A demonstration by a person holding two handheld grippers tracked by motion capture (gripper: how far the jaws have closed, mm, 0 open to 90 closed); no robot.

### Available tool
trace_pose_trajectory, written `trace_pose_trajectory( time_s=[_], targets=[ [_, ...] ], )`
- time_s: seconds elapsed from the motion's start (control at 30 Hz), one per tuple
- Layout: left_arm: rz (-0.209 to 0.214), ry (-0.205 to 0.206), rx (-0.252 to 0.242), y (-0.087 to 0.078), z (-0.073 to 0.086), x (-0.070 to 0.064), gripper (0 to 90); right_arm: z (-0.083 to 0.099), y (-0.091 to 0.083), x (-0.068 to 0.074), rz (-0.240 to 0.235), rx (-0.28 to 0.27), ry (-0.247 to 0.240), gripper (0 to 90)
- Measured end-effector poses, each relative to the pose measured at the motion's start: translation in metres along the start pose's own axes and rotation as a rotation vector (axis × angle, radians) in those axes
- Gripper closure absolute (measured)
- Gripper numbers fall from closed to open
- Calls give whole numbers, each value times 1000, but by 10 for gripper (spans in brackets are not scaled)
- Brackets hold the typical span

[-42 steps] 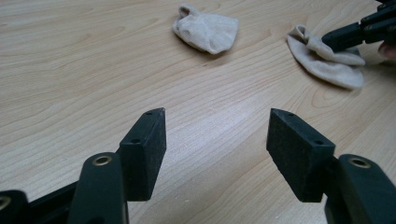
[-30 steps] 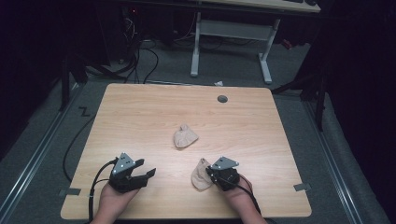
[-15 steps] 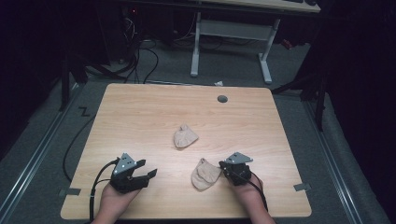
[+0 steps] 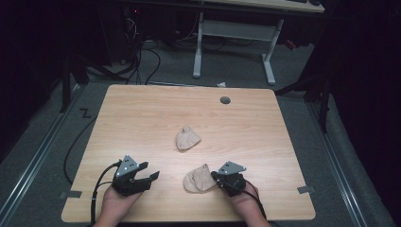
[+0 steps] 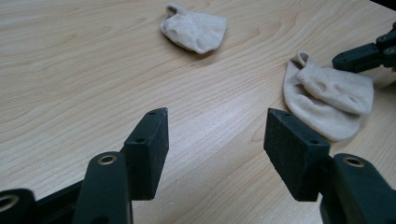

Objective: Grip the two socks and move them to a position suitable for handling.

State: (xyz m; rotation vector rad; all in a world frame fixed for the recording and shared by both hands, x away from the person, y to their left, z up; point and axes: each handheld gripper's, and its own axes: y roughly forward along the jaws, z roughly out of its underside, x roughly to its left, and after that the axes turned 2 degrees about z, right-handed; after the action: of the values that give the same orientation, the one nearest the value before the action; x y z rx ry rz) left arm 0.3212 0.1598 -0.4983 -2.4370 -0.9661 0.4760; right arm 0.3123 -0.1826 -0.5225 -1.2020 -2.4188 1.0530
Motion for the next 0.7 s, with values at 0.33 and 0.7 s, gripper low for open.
trace_pose_trajectory(
  time_s=[0.33, 0.7],
  targets=[
    [34, 49, 36, 23, -5, -28, 495, -5, 6, 12, -15, 4, -41, 893],
    [71, 69, 97, 57, -5, -65, 806, -10, -5, 13, 16, -59, -36, 881]
  ],
)
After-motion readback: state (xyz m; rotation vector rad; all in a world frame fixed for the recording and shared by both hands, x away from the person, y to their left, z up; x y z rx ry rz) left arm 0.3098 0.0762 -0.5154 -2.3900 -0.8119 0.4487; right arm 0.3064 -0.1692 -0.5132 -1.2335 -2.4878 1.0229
